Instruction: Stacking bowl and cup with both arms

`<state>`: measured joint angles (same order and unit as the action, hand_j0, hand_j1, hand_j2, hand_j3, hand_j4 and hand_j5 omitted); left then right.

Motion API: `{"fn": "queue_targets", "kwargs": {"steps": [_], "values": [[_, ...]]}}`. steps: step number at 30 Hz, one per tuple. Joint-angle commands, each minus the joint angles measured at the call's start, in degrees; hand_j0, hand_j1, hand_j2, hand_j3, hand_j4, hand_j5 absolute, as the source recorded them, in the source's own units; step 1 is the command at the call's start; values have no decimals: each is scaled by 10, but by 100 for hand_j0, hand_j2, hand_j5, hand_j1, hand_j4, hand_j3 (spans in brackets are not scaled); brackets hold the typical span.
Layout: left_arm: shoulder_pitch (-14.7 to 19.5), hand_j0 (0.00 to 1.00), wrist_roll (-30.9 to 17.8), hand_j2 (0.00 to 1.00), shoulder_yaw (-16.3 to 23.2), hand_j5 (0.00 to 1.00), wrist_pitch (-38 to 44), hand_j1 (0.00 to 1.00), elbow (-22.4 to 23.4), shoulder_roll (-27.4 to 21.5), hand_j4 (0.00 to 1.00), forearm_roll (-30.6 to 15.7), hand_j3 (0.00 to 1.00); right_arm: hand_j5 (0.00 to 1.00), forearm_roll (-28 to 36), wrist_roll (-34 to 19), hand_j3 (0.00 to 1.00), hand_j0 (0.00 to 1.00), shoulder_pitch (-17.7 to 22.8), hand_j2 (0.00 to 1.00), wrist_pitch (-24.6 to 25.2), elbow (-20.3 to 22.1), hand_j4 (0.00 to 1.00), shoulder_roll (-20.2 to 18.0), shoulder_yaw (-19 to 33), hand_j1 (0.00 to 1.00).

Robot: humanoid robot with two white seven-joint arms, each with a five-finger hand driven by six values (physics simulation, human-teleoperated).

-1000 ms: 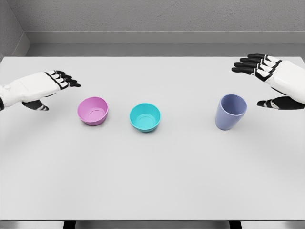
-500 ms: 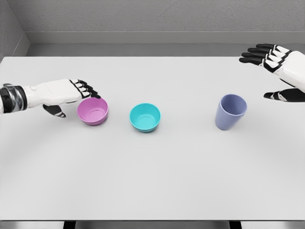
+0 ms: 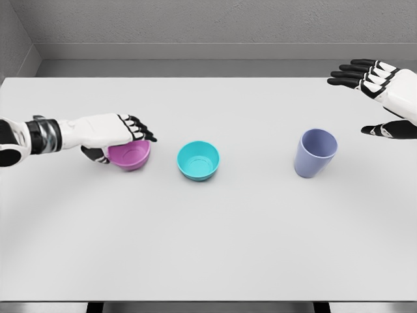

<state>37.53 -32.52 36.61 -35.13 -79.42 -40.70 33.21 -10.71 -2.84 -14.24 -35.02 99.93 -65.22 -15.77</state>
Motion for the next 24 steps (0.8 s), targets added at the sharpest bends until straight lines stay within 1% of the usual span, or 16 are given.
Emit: {"fn": "queue_targets", "kwargs": {"steps": [1, 8, 17, 24], "values": [[0, 100, 0, 100, 11, 100, 1, 100, 1, 1, 100, 0, 100, 100, 3, 0, 100, 100, -1, 100, 0, 0, 100, -1, 0, 100], [5, 100, 0, 100, 16, 100, 1, 100, 13, 2, 100, 0, 100, 100, 3, 0, 100, 100, -1, 100, 0, 0, 100, -1, 0, 100], [14, 100, 0, 100, 16, 100, 1, 100, 16, 7, 100, 0, 100, 100, 4, 0, 100, 100, -1, 100, 0, 0, 100, -1, 0, 100], [21, 100, 0, 100, 33, 100, 1, 100, 26, 12, 100, 0, 100, 100, 3, 0, 100, 100, -1, 100, 0, 0, 100, -1, 0, 100]]}}
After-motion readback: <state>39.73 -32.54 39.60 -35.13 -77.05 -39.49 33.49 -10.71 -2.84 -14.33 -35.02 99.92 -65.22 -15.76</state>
